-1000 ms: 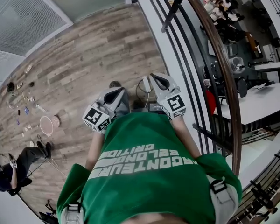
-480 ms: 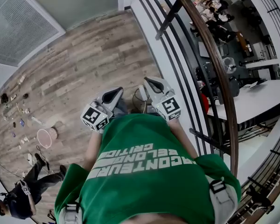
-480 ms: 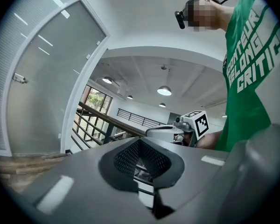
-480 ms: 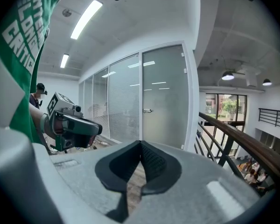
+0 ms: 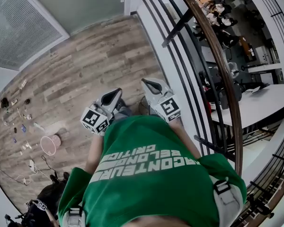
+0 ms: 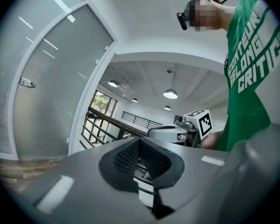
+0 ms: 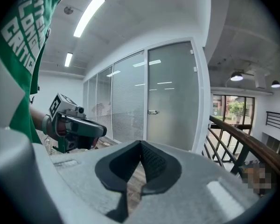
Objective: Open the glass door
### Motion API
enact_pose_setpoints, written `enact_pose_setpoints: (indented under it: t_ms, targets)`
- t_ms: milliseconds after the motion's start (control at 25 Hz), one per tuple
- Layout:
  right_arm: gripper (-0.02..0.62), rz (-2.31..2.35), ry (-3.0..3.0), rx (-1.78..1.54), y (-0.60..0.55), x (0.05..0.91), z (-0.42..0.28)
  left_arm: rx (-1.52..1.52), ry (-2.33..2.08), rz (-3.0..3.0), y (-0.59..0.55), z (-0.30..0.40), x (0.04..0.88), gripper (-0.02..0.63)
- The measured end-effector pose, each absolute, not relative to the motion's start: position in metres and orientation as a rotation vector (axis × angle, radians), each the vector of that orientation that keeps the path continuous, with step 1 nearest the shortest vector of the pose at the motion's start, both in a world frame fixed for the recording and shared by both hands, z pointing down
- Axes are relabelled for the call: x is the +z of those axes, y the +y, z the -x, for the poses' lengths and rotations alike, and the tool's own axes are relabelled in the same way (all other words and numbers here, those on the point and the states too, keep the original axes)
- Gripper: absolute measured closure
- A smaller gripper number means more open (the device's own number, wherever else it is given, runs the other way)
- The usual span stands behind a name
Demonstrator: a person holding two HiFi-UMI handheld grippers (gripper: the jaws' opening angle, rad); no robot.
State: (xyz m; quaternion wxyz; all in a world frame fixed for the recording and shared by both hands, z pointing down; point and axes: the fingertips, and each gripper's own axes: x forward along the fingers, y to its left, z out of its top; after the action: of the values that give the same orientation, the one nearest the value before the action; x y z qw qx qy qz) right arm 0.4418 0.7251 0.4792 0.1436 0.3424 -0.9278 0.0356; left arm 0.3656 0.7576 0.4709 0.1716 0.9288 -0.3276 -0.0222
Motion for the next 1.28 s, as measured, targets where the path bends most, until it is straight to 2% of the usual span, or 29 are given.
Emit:
enact_pose_setpoints:
  t_ms: [440, 1280]
  targets:
    - [0.603, -0.978, -2.644, 0.082, 0.69, 0.481, -0.398, -0.102, -0.9, -2.632, 0.72, -0.321, 0.48, 0.594]
    - [0.603, -0.964, -2.649, 0.154, 0.642, 0.501, -0.387, -0.095, -0.857, -2.586, 0.678, -0.319, 0.499, 0.594]
